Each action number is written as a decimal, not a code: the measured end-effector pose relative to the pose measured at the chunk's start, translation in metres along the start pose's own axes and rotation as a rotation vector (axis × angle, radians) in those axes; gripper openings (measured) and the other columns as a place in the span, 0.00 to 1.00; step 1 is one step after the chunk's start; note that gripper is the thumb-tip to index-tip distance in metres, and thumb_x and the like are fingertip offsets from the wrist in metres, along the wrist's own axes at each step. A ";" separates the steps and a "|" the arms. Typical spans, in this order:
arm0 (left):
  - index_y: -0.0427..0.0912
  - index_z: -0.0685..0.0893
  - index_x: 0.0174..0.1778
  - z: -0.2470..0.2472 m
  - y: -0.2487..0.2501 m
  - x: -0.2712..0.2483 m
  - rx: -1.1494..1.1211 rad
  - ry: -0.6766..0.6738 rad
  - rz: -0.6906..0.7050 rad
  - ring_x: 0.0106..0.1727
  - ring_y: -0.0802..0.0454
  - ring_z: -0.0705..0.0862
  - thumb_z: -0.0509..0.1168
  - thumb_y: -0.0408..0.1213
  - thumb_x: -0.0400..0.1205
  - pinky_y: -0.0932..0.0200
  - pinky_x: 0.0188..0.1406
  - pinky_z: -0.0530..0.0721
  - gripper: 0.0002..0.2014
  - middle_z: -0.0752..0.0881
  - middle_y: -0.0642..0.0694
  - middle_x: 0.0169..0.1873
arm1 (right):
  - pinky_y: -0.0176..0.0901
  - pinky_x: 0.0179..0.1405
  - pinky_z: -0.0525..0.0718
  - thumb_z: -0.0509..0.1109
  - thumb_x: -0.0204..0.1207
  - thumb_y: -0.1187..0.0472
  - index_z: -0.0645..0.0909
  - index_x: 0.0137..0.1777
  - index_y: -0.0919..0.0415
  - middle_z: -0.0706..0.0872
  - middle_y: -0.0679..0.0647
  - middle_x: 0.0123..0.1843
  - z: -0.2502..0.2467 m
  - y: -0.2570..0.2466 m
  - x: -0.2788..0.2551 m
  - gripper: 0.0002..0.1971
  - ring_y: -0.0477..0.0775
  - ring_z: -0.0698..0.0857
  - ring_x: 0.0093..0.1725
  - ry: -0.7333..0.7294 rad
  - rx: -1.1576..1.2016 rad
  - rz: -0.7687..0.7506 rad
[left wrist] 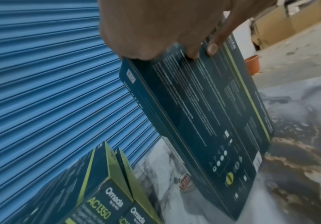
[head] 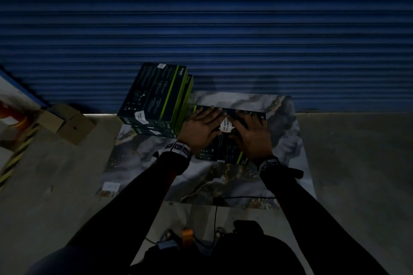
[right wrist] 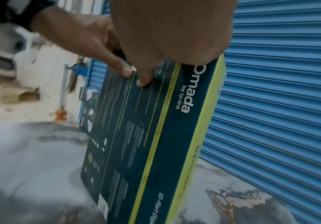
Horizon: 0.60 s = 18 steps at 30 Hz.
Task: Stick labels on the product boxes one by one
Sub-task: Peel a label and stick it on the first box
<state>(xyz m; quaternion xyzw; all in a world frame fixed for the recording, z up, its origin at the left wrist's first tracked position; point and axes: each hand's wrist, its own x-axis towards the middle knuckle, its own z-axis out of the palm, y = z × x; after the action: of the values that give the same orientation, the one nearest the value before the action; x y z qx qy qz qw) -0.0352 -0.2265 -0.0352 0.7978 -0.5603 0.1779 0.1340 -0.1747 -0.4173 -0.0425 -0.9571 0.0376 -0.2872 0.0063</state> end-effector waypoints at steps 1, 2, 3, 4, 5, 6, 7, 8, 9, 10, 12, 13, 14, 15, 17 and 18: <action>0.47 0.74 0.84 -0.001 0.000 0.000 -0.005 -0.006 -0.003 0.84 0.44 0.72 0.60 0.55 0.89 0.42 0.84 0.69 0.28 0.74 0.45 0.82 | 0.57 0.57 0.78 0.77 0.77 0.46 0.81 0.74 0.50 0.81 0.57 0.74 -0.001 0.000 0.000 0.27 0.67 0.83 0.62 -0.011 0.007 0.002; 0.47 0.74 0.84 -0.001 0.001 0.001 -0.016 -0.005 -0.013 0.84 0.44 0.72 0.59 0.56 0.90 0.43 0.84 0.69 0.28 0.75 0.45 0.82 | 0.57 0.57 0.77 0.76 0.78 0.45 0.81 0.75 0.50 0.81 0.57 0.74 -0.002 0.000 0.000 0.26 0.66 0.83 0.62 -0.015 0.023 0.012; 0.47 0.75 0.83 -0.002 0.002 0.000 -0.031 0.005 -0.026 0.83 0.44 0.73 0.58 0.58 0.90 0.43 0.83 0.69 0.28 0.75 0.44 0.82 | 0.57 0.57 0.78 0.73 0.81 0.44 0.81 0.75 0.49 0.81 0.56 0.74 -0.002 -0.001 0.000 0.24 0.66 0.83 0.62 -0.017 0.044 0.025; 0.47 0.76 0.82 -0.003 0.003 0.000 -0.043 0.020 -0.037 0.83 0.44 0.74 0.58 0.58 0.90 0.42 0.83 0.70 0.28 0.76 0.44 0.81 | 0.57 0.57 0.78 0.70 0.83 0.43 0.81 0.75 0.50 0.81 0.56 0.74 -0.003 -0.002 0.000 0.23 0.66 0.83 0.63 -0.015 0.060 0.036; 0.47 0.77 0.82 -0.004 0.004 -0.001 -0.048 0.034 -0.041 0.82 0.44 0.74 0.58 0.57 0.90 0.42 0.82 0.70 0.27 0.77 0.44 0.81 | 0.57 0.57 0.78 0.68 0.84 0.43 0.80 0.75 0.50 0.81 0.56 0.74 -0.004 -0.004 0.000 0.23 0.65 0.82 0.63 -0.013 0.069 0.043; 0.48 0.76 0.82 -0.004 0.005 -0.003 -0.048 0.044 -0.040 0.82 0.44 0.74 0.59 0.56 0.90 0.42 0.82 0.70 0.26 0.77 0.44 0.81 | 0.57 0.57 0.78 0.67 0.85 0.43 0.80 0.75 0.51 0.81 0.55 0.74 -0.005 -0.005 0.000 0.22 0.65 0.82 0.63 -0.008 0.071 0.050; 0.47 0.77 0.82 -0.004 0.006 -0.004 -0.049 0.055 -0.040 0.82 0.44 0.74 0.60 0.54 0.91 0.42 0.83 0.70 0.25 0.77 0.44 0.81 | 0.57 0.57 0.78 0.67 0.85 0.43 0.81 0.74 0.52 0.81 0.55 0.74 -0.005 -0.006 -0.001 0.22 0.64 0.82 0.63 -0.001 0.070 0.056; 0.47 0.78 0.81 -0.004 0.009 -0.005 -0.052 0.067 -0.043 0.82 0.43 0.74 0.60 0.53 0.91 0.41 0.82 0.70 0.24 0.77 0.43 0.80 | 0.56 0.57 0.78 0.67 0.85 0.44 0.82 0.72 0.52 0.82 0.55 0.74 -0.005 -0.007 -0.002 0.20 0.64 0.82 0.62 0.005 0.068 0.058; 0.46 0.79 0.78 -0.003 0.011 -0.006 -0.055 0.080 -0.048 0.82 0.42 0.74 0.60 0.52 0.91 0.39 0.82 0.70 0.22 0.78 0.43 0.80 | 0.56 0.56 0.78 0.67 0.85 0.45 0.83 0.70 0.52 0.82 0.55 0.73 -0.005 -0.008 -0.004 0.19 0.64 0.83 0.61 0.010 0.065 0.056; 0.45 0.81 0.75 -0.002 0.013 -0.007 -0.051 0.089 -0.046 0.82 0.41 0.75 0.59 0.51 0.91 0.38 0.81 0.71 0.21 0.78 0.42 0.80 | 0.56 0.55 0.79 0.67 0.85 0.45 0.84 0.67 0.52 0.83 0.56 0.72 -0.004 -0.008 -0.005 0.17 0.65 0.84 0.60 0.016 0.064 0.054; 0.45 0.84 0.70 0.001 0.013 -0.009 -0.029 0.100 -0.023 0.81 0.39 0.76 0.58 0.51 0.92 0.37 0.80 0.72 0.19 0.79 0.41 0.79 | 0.56 0.53 0.79 0.68 0.84 0.46 0.86 0.64 0.53 0.85 0.57 0.70 -0.002 -0.009 -0.007 0.15 0.65 0.84 0.59 0.034 0.064 0.052; 0.45 0.85 0.69 0.002 0.012 -0.009 -0.025 0.102 -0.015 0.80 0.39 0.76 0.57 0.51 0.92 0.37 0.79 0.73 0.19 0.79 0.41 0.78 | 0.56 0.54 0.79 0.69 0.84 0.46 0.86 0.64 0.53 0.85 0.57 0.70 -0.001 -0.009 -0.007 0.15 0.65 0.85 0.59 0.046 0.067 0.049; 0.45 0.86 0.68 0.003 0.011 -0.008 -0.025 0.106 -0.013 0.80 0.39 0.77 0.57 0.51 0.92 0.37 0.79 0.73 0.19 0.80 0.41 0.78 | 0.55 0.54 0.80 0.69 0.84 0.46 0.87 0.64 0.53 0.85 0.57 0.70 -0.001 -0.009 -0.005 0.16 0.65 0.84 0.60 0.058 0.073 0.045; 0.45 0.86 0.68 0.003 0.009 -0.007 -0.026 0.112 -0.011 0.80 0.40 0.77 0.58 0.51 0.92 0.37 0.78 0.74 0.19 0.80 0.42 0.77 | 0.55 0.54 0.80 0.70 0.84 0.46 0.87 0.65 0.54 0.86 0.57 0.70 -0.002 -0.009 -0.004 0.16 0.64 0.84 0.60 0.071 0.081 0.040; 0.46 0.87 0.68 0.002 0.007 -0.005 -0.025 0.125 -0.008 0.79 0.40 0.79 0.58 0.51 0.92 0.38 0.77 0.76 0.19 0.82 0.42 0.76 | 0.56 0.55 0.82 0.71 0.84 0.47 0.87 0.66 0.54 0.86 0.57 0.70 -0.001 -0.007 -0.001 0.17 0.64 0.85 0.60 0.087 0.092 0.027; 0.46 0.87 0.68 0.002 0.006 -0.004 -0.025 0.123 -0.008 0.78 0.40 0.79 0.58 0.51 0.92 0.38 0.77 0.76 0.18 0.83 0.41 0.75 | 0.56 0.55 0.82 0.71 0.84 0.47 0.86 0.67 0.55 0.86 0.57 0.70 0.000 -0.006 0.000 0.17 0.64 0.85 0.60 0.084 0.090 0.025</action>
<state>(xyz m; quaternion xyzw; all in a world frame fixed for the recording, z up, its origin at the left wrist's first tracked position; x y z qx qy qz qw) -0.0413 -0.2263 -0.0388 0.7857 -0.5501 0.2191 0.1789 -0.1745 -0.4111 -0.0423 -0.9425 0.0369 -0.3282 0.0515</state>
